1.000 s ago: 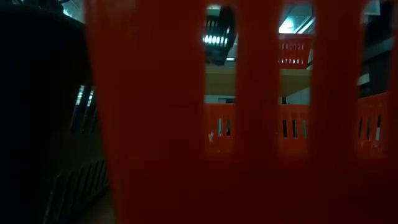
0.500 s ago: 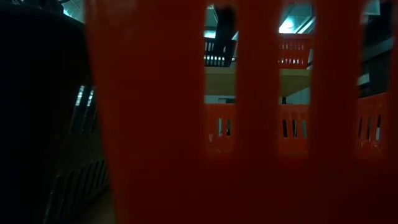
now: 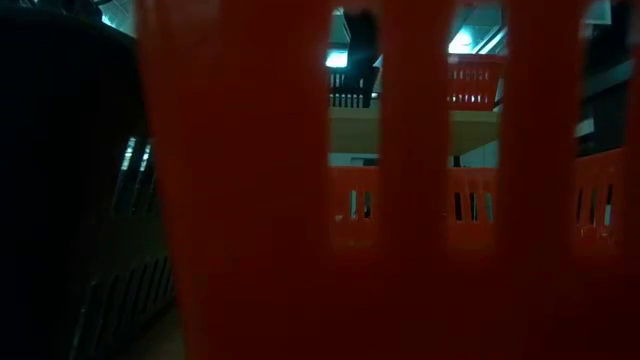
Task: Stack baskets on shelf by color
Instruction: Put the bottom right black bin on the shelf, then stack the top black bin on top of the black bin on the shelf
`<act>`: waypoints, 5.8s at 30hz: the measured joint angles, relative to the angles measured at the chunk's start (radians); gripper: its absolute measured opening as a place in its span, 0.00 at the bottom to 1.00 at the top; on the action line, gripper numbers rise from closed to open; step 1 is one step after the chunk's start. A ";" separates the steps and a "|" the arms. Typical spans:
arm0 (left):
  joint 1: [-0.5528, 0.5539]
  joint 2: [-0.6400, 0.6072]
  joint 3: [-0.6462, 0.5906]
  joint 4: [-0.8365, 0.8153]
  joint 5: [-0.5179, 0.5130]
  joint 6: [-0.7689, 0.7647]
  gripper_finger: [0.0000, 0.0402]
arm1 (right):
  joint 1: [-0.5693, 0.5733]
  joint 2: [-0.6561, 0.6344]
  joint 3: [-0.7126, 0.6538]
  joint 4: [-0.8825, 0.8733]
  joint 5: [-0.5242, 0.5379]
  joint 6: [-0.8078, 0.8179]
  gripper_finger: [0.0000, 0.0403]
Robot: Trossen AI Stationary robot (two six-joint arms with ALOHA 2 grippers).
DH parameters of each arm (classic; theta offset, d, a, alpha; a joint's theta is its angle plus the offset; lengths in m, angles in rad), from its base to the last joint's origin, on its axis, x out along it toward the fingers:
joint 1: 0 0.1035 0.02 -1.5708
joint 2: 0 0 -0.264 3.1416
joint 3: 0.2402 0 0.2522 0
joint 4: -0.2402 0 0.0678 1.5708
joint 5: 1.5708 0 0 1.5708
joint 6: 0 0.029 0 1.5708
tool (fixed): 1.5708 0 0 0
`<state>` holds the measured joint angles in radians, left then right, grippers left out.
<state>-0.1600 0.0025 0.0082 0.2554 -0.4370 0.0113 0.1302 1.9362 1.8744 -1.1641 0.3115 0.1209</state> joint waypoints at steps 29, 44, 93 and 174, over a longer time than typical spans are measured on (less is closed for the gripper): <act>0.000 0.000 0.000 0.000 0.000 0.000 0.13 | -0.002 0.000 0.000 -0.008 -0.053 0.036 0.09; 0.000 0.000 0.000 0.000 0.000 0.000 0.13 | -0.002 0.000 0.000 -0.008 -0.051 0.084 0.32; -0.001 0.000 0.000 0.000 0.000 0.000 0.13 | 0.426 0.021 -0.063 0.681 -0.168 0.372 0.42; -0.030 0.000 0.000 0.000 0.000 0.000 0.13 | 0.323 0.522 0.481 0.068 0.127 0.421 0.01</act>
<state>-0.1898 0.0025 0.0078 0.2550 -0.4370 0.0113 0.4530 2.4582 2.3554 -1.0965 0.4387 0.5423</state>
